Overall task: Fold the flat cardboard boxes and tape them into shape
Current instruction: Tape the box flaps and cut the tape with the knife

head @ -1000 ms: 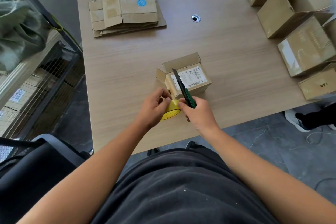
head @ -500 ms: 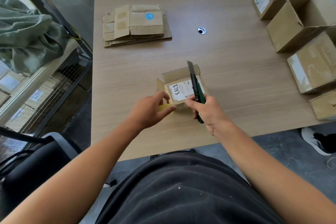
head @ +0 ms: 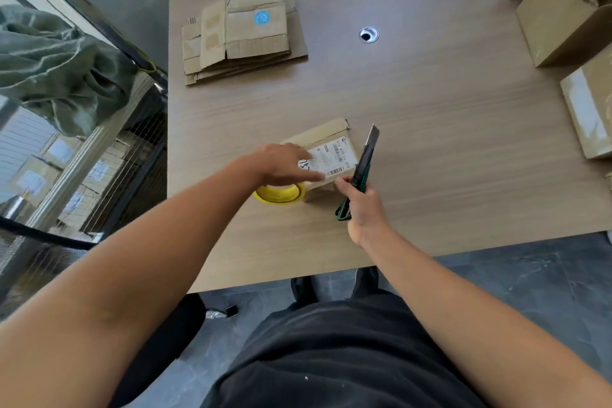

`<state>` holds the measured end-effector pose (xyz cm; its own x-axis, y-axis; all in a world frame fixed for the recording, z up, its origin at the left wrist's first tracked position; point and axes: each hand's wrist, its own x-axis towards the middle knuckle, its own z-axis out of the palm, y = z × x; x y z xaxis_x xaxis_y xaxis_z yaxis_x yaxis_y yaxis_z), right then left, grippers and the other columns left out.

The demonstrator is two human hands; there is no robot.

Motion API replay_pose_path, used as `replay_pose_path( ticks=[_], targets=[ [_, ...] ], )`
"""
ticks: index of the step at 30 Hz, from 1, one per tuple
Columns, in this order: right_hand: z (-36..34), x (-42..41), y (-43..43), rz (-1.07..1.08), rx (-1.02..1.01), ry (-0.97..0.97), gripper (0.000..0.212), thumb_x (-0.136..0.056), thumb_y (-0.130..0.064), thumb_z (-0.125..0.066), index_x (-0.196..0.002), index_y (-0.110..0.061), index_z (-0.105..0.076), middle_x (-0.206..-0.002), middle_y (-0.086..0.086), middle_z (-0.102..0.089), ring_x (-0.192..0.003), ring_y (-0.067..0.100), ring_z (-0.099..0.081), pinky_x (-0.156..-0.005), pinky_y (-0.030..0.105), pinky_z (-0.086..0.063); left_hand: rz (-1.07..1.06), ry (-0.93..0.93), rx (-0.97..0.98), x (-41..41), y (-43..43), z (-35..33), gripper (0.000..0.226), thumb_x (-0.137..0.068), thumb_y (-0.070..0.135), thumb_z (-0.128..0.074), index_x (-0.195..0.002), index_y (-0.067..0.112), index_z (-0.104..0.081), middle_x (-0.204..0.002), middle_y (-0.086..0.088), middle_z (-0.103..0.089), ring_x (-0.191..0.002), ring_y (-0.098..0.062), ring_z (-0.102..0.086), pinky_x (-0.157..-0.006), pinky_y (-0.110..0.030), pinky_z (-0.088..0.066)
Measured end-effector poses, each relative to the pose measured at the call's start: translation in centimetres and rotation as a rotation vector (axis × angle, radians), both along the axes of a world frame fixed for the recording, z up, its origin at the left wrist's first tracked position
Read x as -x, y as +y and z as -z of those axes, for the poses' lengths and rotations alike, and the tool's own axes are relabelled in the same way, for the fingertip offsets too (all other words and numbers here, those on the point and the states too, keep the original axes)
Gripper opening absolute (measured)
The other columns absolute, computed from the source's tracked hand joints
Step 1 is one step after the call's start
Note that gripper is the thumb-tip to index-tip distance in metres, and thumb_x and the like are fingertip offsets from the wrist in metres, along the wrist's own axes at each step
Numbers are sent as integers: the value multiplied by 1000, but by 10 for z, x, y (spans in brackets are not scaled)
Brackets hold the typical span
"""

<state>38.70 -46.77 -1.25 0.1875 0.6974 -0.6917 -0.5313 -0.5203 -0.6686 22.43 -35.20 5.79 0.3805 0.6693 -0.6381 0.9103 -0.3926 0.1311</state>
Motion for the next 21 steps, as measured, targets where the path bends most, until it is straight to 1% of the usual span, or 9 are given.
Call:
replay_pose_path(
  ticks=[2,4,6,8,10,12,16,18,21],
  targets=[
    [4,-4,2,-25,-78,1,28,-85,-11,-77,-109,-8,-63,-87,-7,-66,-80,3,-63,-77,32,-39,-138,-43,116,-3,9,-3,72,-89,72,-48,-150,34,-44,-158,3,-41,-140,-25,-42,-110,-39,-40],
    [6,-9,9,-62,-148,-27,38,-82,-15,-78,-112,0,-59,-88,-4,-64,-80,2,-63,-77,29,-42,-294,-106,214,-4,15,-8,56,-91,60,-50,-143,36,-51,-146,1,-51,-125,-28,-51,-91,-46,-57],
    [4,-14,21,-113,-197,-35,34,-80,-19,-78,-105,-4,-61,-90,-3,-66,-84,4,-65,-75,21,-48,-424,-172,282,-2,18,-11,48,-91,52,-52,-135,32,-58,-138,-4,-54,-116,-30,-55,-79,-51,-59],
    [-3,-15,34,-180,-259,-48,22,-80,-18,-77,-96,-16,-62,-91,-4,-69,-85,4,-68,-71,18,-52,-559,-238,326,3,15,-12,56,-82,55,-51,-131,30,-61,-126,-4,-55,-100,-31,-56,-67,-49,-57],
    [-14,-14,48,-269,-309,-121,16,-81,-18,-77,-85,-29,-65,-111,3,-69,-93,6,-68,-77,21,-53,-691,-297,336,16,11,-10,61,-76,57,-50,-130,30,-62,-107,-7,-49,-78,-26,-45,-55,-37,-49],
    [-28,-8,61,-380,-360,-174,21,-83,-19,-76,-76,-39,-69,-144,13,-55,-113,12,-65,-91,26,-53,-781,-350,345,32,7,-8,58,-80,56,-51,-132,32,-62,-99,-8,-44,-74,-25,-41,-55,-34,-47],
    [-54,17,95,-580,-393,-264,35,-84,-16,-74,-76,-50,-70,-162,22,-29,-142,30,-44,-113,52,-40,-908,-508,366,61,0,-1,31,-99,40,-49,-128,40,-62,-137,0,-57,-101,-25,-47,-81,-41,-44],
    [-64,34,113,-650,-377,-360,18,-84,-20,-76,-76,-35,-71,-164,15,-25,-143,32,-41,-115,53,-37,-998,-587,381,73,-3,2,27,-99,43,-48,-122,41,-63,-139,7,-60,-95,-14,-49,-75,-31,-41],
    [-78,61,136,-766,-318,-486,14,-76,-30,-79,-77,-23,-67,-167,7,-18,-134,31,-49,-111,50,-42,-1085,-688,397,95,-1,5,30,-98,48,-44,-118,42,-66,-135,15,-62,-62,-3,-51,-56,-23,-39]
  ],
)
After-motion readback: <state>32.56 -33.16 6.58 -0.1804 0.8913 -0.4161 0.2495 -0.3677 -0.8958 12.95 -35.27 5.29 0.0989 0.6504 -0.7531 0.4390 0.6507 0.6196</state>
